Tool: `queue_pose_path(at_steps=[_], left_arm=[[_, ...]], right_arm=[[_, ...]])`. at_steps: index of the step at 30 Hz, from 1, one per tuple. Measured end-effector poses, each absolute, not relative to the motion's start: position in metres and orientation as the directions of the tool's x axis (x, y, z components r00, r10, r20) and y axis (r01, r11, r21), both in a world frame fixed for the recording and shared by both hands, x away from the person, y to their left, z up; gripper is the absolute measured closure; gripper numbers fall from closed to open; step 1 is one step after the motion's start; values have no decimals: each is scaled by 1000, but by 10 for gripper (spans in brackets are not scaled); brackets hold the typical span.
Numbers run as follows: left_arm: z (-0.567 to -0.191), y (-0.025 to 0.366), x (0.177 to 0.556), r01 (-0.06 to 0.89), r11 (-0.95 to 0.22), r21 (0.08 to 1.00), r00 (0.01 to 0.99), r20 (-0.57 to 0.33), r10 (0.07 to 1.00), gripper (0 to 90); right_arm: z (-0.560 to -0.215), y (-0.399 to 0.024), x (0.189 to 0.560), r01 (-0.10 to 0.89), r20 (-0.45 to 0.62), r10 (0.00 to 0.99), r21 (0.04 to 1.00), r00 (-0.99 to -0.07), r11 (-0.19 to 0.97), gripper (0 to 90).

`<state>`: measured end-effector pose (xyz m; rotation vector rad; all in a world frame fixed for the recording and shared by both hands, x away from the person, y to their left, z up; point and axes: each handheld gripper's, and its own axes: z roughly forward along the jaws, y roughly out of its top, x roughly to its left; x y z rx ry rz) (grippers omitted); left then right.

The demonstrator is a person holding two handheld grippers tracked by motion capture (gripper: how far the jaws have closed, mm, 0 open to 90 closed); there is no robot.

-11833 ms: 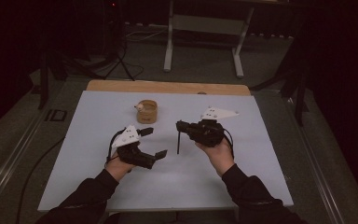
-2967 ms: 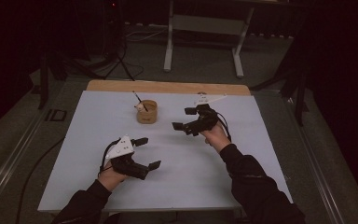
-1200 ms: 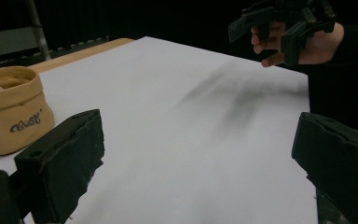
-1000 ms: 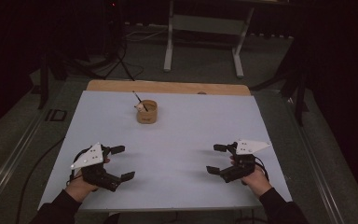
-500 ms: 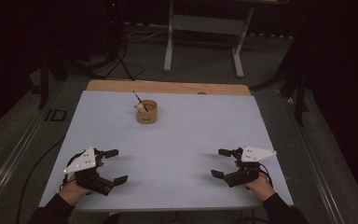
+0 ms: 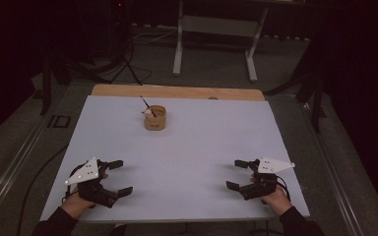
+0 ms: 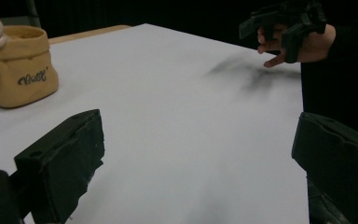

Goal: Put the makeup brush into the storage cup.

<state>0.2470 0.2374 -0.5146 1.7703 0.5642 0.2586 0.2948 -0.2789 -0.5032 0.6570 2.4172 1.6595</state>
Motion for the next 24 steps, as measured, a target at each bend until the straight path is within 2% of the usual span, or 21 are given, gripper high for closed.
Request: queue_pose_path(at_steps=[5,14,24], left_arm=[[-517,243,246,251,-163,954,844,-133,519,29],[-521,247,245,259,-163,952,833,-135,536,30],[-521,245,246,254,-168,952,837,-129,531,30]], right_arm=[[-504,-281,292,283,120,465,912,-877,298,114],[-504,-284,293,269,104,476,918,-873,293,114],[-506,-285,296,293,136,478,917,-868,270,114]])
